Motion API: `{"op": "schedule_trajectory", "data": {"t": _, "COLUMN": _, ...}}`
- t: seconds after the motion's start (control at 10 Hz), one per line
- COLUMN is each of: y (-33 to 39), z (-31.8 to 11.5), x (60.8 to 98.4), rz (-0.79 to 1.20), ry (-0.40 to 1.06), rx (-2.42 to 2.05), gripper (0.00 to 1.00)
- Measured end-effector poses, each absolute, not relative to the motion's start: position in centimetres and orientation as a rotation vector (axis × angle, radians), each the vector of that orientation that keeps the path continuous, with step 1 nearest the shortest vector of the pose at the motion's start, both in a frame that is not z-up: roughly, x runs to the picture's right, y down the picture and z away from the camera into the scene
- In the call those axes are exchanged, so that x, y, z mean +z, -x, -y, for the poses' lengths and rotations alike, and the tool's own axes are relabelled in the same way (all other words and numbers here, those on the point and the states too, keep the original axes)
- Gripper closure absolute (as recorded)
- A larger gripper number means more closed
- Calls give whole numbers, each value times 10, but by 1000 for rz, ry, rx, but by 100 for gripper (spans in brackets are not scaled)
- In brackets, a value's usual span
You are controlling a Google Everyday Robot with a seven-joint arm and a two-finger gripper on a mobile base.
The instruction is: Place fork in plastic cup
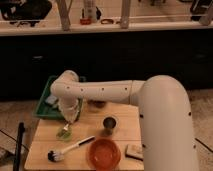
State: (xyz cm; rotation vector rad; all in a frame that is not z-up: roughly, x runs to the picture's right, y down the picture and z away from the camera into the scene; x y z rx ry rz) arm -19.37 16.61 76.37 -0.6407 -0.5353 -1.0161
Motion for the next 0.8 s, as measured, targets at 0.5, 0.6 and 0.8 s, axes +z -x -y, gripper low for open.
{"op": "schedule_trajectory", "data": {"t": 0.5, "y": 213, "z": -180, "x": 752, "rz": 579, "ry": 641, "rx": -1081, "gripper": 100}}
{"op": "schedule_trajectory", "data": {"t": 0.6, "y": 214, "z": -182, "x": 751, "rz": 582, "ry": 643, "rx": -1083, "gripper": 100}}
{"op": "schedule_trajectory", "data": {"t": 0.8, "y": 211, "z": -187, "x": 748, "rz": 591, "ry": 652, "rx": -1074, "gripper": 76}}
